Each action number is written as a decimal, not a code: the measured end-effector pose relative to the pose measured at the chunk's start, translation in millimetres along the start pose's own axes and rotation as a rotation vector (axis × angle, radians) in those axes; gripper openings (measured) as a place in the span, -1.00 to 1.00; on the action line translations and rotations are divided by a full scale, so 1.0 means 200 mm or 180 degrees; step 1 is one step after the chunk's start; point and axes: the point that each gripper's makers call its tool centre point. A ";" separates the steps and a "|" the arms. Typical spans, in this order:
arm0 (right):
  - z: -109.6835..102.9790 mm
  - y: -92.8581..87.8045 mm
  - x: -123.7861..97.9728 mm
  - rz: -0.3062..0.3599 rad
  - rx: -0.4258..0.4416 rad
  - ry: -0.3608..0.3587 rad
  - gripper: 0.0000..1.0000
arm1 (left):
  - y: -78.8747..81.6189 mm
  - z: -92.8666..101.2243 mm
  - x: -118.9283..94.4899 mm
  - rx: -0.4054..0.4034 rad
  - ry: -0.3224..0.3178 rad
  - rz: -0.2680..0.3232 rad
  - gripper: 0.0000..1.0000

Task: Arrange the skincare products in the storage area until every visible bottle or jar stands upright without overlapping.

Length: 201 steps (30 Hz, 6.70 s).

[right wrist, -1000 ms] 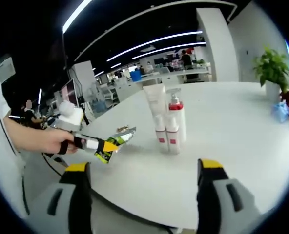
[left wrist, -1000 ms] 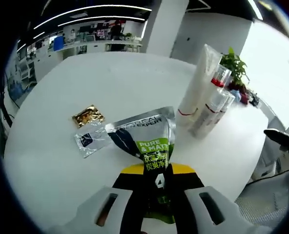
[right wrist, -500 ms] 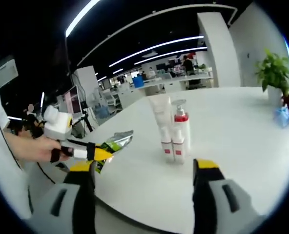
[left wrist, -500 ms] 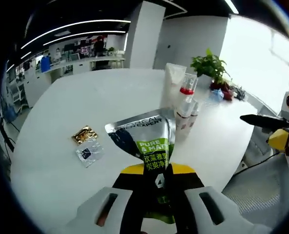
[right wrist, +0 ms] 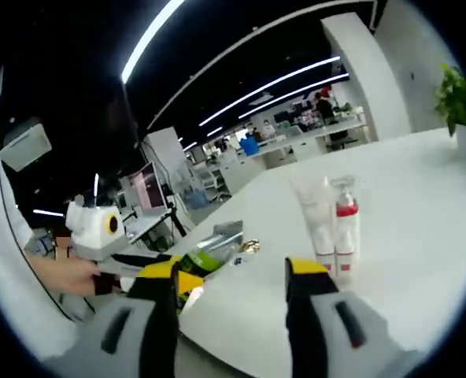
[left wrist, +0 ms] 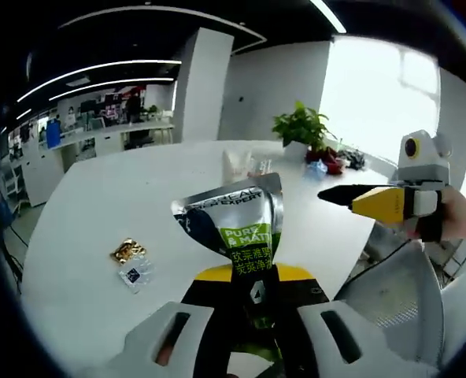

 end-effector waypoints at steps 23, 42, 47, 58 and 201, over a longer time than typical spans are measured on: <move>-0.04 0.03 0.12 0.0191 0.1081 0.0022 -0.68 | 0.09 0.20 -0.03 0.0050 -0.0385 0.0152 -0.73; -0.07 0.12 0.05 0.0384 0.1382 0.0201 -0.99 | 0.06 0.23 -0.01 0.0174 -0.0503 0.0053 0.17; -0.08 0.17 0.02 0.0415 0.1469 0.0369 -0.99 | 0.09 0.17 -0.03 0.0068 -0.0535 0.0052 0.34; -0.34 0.28 -0.05 0.0283 0.1592 0.1336 -0.99 | 0.21 0.33 -0.13 -0.0680 -0.1704 0.0038 0.04; 0.48 -0.22 -0.08 -0.0518 -0.0039 -0.0543 0.99 | -0.49 -0.28 0.43 -0.2489 0.0001 -0.0552 -1.00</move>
Point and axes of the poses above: the point that each gripper's makers call its tool centre point, and the gripper's own axes: x roughly forward along the fingers, z roughly to its right, y roughly out of its top, and after that the axes turned 10 degrees about z, right-handed
